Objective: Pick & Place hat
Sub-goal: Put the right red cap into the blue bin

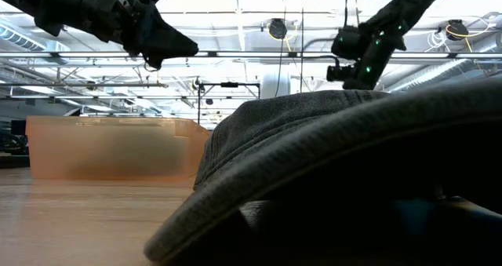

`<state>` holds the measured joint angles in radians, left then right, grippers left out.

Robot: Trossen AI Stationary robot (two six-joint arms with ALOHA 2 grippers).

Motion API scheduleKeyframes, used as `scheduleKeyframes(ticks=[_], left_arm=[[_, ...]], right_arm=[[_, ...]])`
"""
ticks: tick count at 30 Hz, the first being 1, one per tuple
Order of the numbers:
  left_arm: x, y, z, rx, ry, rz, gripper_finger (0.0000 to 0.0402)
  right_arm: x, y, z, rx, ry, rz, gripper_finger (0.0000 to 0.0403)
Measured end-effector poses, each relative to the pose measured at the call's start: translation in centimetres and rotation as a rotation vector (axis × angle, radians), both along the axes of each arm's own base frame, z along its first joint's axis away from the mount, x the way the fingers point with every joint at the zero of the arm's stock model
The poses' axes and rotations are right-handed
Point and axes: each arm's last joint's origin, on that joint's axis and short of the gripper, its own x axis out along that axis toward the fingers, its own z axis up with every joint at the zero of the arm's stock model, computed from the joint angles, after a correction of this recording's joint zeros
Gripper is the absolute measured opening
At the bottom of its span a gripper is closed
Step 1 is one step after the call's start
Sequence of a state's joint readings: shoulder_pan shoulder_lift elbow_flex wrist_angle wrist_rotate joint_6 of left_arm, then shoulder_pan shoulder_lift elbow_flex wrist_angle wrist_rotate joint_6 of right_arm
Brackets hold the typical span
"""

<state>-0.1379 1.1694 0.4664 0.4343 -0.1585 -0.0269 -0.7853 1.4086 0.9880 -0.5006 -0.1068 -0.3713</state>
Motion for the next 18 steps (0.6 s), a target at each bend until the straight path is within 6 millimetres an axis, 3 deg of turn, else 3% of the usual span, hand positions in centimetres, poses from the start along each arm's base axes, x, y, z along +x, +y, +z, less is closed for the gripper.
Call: scheduleKeyframes(ticks=[8,18], left_arm=[[-0.1,0.0,-0.3,-0.017,0.027,0.006,0.0042],[-0.1,0.0,-0.4,-0.021,0.04,0.006,0.0042]], right_arm=[[-0.6,-1.5,-2.0,0.052,0.082,-0.008,0.0123],[-0.1,-2.6,-2.9,0.023,0.06,-0.007,0.0198]])
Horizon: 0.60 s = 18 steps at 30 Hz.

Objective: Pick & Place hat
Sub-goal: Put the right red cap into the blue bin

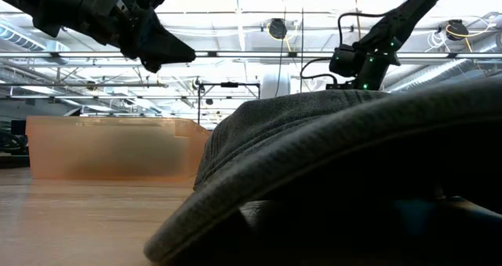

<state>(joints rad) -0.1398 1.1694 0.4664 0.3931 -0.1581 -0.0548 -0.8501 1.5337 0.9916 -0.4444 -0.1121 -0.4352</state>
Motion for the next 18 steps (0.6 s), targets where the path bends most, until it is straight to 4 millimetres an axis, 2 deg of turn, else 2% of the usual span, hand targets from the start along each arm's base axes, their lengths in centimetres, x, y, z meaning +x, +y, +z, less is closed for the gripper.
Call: scheduleKeyframes(ticks=[4,10,18], left_arm=[[0.0,0.0,0.0,-0.001,0.004,0.0,0.0042],[0.0,0.0,0.0,-0.007,0.003,0.002,0.0042],[0.0,0.0,0.0,-0.004,0.001,0.001,0.0042]], right_arm=[[0.1,0.0,-0.1,0.018,-0.036,0.019,0.0194],[-0.3,0.4,-1.3,0.025,-0.037,0.011,0.0167],[-0.6,0.7,-2.3,0.02,-0.029,-0.017,0.0154]])
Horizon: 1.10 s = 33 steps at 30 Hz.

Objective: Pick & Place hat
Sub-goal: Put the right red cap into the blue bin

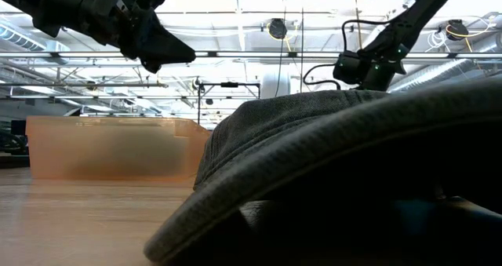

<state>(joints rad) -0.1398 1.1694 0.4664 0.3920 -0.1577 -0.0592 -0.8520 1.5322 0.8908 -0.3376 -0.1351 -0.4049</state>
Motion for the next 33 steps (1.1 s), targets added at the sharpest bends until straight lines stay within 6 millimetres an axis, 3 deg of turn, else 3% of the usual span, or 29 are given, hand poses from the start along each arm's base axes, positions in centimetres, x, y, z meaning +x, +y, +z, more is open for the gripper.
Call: scheduleKeyframes(ticks=[4,10,16,25,33], left_arm=[[0.0,0.0,0.0,0.001,0.0,0.0,0.0042],[0.0,0.0,0.0,0.001,0.0,0.0,0.0042],[0.0,0.0,0.0,0.0,0.0,0.0,0.0042],[0.0,0.0,0.0,-0.002,-0.001,0.001,0.0042],[0.0,0.0,0.0,-0.001,-0.002,0.001,0.0042]], right_arm=[[0.0,0.0,-0.1,0.0,-0.001,-0.002,0.0112],[0.0,0.0,0.2,-0.033,0.009,0.024,0.0012],[-0.5,1.2,2.9,-0.19,0.052,0.031,0.0007],[-1.7,7.5,9.7,-0.327,-0.138,0.147,0.0003],[-2.0,13.6,11.7,-0.106,-0.339,0.226,0.0003]])
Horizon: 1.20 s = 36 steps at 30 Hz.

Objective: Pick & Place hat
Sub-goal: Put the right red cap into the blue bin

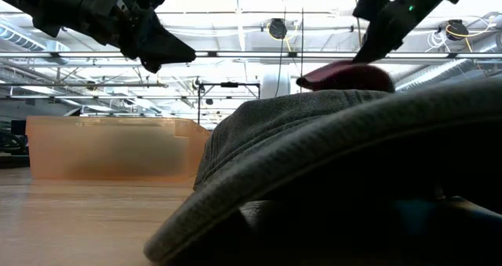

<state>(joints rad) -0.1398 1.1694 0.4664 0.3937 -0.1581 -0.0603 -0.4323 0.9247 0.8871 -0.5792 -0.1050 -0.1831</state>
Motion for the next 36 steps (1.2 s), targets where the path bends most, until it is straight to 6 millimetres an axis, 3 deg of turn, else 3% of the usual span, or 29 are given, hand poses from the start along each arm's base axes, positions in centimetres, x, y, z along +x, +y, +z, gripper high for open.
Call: scheduleKeyframes(ticks=[9,13,23,36], left_arm=[[0.0,0.0,0.1,-0.005,-0.006,0.001,0.0042],[0.0,0.0,0.1,-0.006,-0.006,0.0,0.0042],[0.0,-0.5,0.1,-0.011,-0.008,-0.018,0.0042],[0.0,-0.4,0.2,-0.01,-0.027,-0.017,0.0042]], right_arm=[[1.7,5.5,-0.3,0.088,0.001,0.027,0.0003],[2.0,6.9,-0.7,0.095,0.028,0.016,0.0003],[1.7,7.4,-1.0,0.075,0.068,-0.027,0.0003],[1.6,6.3,-1.0,0.015,0.079,-0.053,0.0004]])
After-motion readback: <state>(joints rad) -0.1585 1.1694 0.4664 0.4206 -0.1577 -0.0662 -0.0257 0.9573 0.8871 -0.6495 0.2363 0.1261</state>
